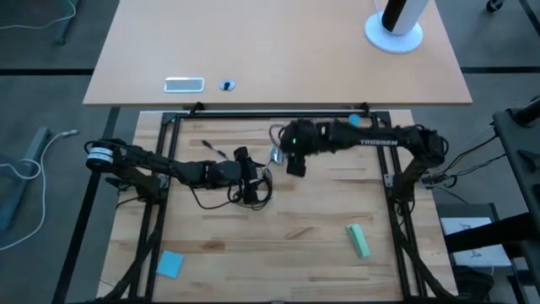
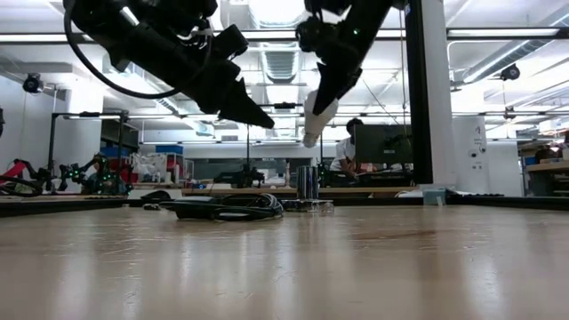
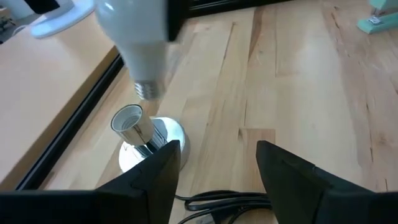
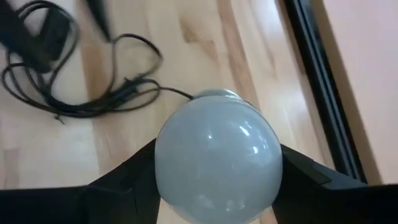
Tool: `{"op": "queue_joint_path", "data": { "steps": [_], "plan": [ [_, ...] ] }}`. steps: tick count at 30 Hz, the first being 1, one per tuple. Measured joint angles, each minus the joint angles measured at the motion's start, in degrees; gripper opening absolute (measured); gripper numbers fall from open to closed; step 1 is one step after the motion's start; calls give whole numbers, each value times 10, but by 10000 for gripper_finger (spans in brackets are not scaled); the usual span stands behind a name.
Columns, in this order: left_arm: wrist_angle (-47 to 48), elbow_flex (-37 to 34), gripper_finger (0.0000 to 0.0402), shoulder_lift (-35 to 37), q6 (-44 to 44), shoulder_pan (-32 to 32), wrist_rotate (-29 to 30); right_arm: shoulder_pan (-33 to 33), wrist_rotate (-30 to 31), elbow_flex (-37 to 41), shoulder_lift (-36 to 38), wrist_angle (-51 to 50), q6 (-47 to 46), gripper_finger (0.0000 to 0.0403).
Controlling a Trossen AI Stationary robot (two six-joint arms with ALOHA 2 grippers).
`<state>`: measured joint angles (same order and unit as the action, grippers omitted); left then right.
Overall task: Screw lightbulb
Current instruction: Insert the lightbulb into the lamp
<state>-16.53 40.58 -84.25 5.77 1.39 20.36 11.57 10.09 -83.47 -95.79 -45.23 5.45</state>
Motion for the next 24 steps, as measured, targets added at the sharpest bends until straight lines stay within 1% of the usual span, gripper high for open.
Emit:
{"op": "queue_joint_path", "data": {
  "steps": [4, 8, 11, 18, 20, 24],
  "plan": [
    [-2, 0, 204, 0, -3, -1, 1, 64, -75, -21, 0, -25, -4, 214],
    [-13, 0, 197, 0, -2, -2, 1, 109, -93, -56, -11, -75, -3, 211],
    [-19, 0, 188, 0, 6, -8, 1, 122, -121, -87, -37, -121, 13, 211],
    [-19, 0, 167, 0, 2, -36, 1, 117, -125, -197, -121, -197, 41, 211],
    [-19, -2, 162, 0, -2, -39, 2, 114, -116, -231, -145, -219, 48, 211],
    [12, -7, 154, 0, -3, -40, 1, 113, -110, -295, -180, -243, 57, 211]
  ]
}}
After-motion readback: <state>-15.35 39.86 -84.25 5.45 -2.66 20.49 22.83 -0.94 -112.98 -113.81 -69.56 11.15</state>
